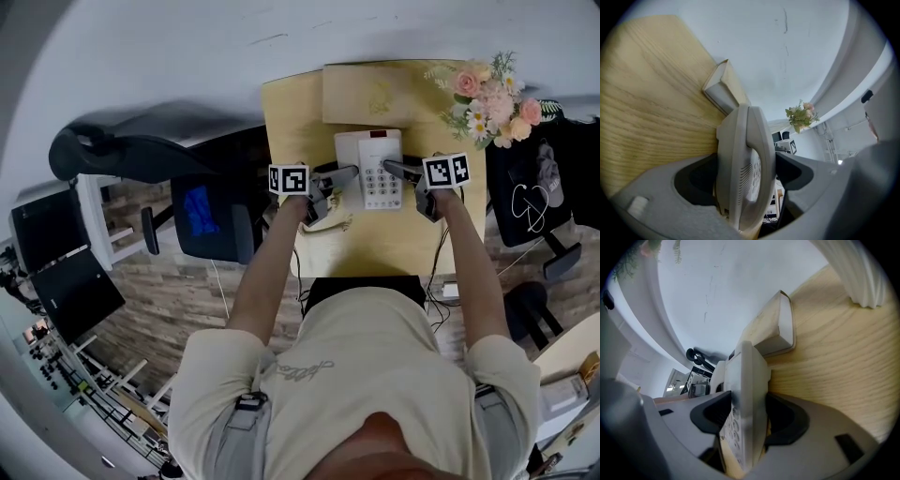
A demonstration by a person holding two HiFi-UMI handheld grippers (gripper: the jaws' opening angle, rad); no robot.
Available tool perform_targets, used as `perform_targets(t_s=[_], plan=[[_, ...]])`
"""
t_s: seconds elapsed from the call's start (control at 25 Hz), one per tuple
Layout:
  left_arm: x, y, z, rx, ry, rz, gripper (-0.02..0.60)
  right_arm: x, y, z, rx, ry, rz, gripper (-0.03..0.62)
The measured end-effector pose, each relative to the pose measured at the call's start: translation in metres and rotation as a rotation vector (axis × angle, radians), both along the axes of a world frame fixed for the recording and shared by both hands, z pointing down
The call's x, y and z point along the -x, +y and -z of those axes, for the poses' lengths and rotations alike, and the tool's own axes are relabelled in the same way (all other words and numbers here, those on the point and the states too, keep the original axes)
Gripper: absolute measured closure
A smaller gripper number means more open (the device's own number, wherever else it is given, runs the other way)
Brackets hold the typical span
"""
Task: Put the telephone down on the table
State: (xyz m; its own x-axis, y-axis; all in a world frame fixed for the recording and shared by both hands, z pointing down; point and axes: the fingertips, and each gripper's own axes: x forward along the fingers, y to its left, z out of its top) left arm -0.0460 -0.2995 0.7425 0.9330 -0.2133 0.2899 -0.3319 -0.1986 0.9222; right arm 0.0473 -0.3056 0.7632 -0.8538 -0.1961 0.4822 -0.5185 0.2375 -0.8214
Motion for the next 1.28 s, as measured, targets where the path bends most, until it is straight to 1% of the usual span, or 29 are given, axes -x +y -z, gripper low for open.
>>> perform_targets(t_s=[0.16, 0.2, 0.28, 0.36, 0.48, 0.56, 0.64, 0.76, 0.92, 0.96, 1.0, 1.04, 1.08, 1.12, 1.24, 1.28], plan=[[0.005, -0.003, 0.003, -0.060, -0.073, 0.029, 0.198, -0.002, 0.000, 0.001, -0.020, 0.044, -0.033, 0.372], [0.007, -0.005, 0.006, -0.071, -0.083, 0.047, 0.198, -0.003, -0.001, 0.002, -0.037, 0.064, -0.044, 0.372], [0.011, -0.007, 0.011, -0.083, -0.080, 0.080, 0.198, -0.009, -0.004, 0.006, -0.081, 0.111, -0.074, 0.373], [0.015, -0.006, 0.017, -0.098, -0.083, 0.092, 0.198, -0.017, -0.010, 0.010, -0.112, 0.147, -0.113, 0.373], [0.022, -0.002, 0.023, -0.144, -0.142, 0.091, 0.198, -0.026, -0.011, 0.022, -0.146, 0.185, -0.134, 0.373], [0.028, 0.004, 0.031, -0.173, -0.168, 0.096, 0.198, -0.030, -0.006, 0.033, -0.180, 0.213, -0.126, 0.375], [0.033, 0.012, 0.038, -0.201, -0.185, 0.098, 0.198, -0.029, 0.003, 0.044, -0.218, 0.228, -0.093, 0.375], [0.032, 0.032, 0.059, -0.254, -0.184, 0.074, 0.198, -0.027, 0.019, 0.064, -0.269, 0.236, -0.055, 0.376], [0.035, 0.054, 0.087, -0.327, -0.208, 0.058, 0.204, -0.024, 0.040, 0.096, -0.358, 0.271, -0.020, 0.383], [0.036, 0.058, 0.094, -0.341, -0.204, 0.058, 0.207, -0.022, 0.046, 0.105, -0.385, 0.281, -0.005, 0.400], [0.037, 0.063, 0.102, -0.358, -0.199, 0.059, 0.227, -0.020, 0.051, 0.114, -0.411, 0.289, 0.007, 0.427], [0.038, 0.066, 0.110, -0.379, -0.198, 0.062, 0.314, -0.017, 0.056, 0.123, -0.435, 0.293, 0.016, 0.456], [0.039, 0.069, 0.118, -0.403, -0.201, 0.066, 0.385, -0.014, 0.061, 0.132, -0.457, 0.293, 0.021, 0.468], [0.041, 0.072, 0.125, -0.426, -0.205, 0.071, 0.431, -0.011, 0.066, 0.140, -0.474, 0.290, 0.020, 0.471], [0.043, 0.075, 0.146, -0.487, -0.205, 0.089, 0.463, -0.004, 0.072, 0.161, -0.503, 0.272, -0.021, 0.476], [0.043, 0.075, 0.152, -0.507, -0.208, 0.090, 0.479, -0.003, 0.073, 0.167, -0.511, 0.266, -0.037, 0.492]])
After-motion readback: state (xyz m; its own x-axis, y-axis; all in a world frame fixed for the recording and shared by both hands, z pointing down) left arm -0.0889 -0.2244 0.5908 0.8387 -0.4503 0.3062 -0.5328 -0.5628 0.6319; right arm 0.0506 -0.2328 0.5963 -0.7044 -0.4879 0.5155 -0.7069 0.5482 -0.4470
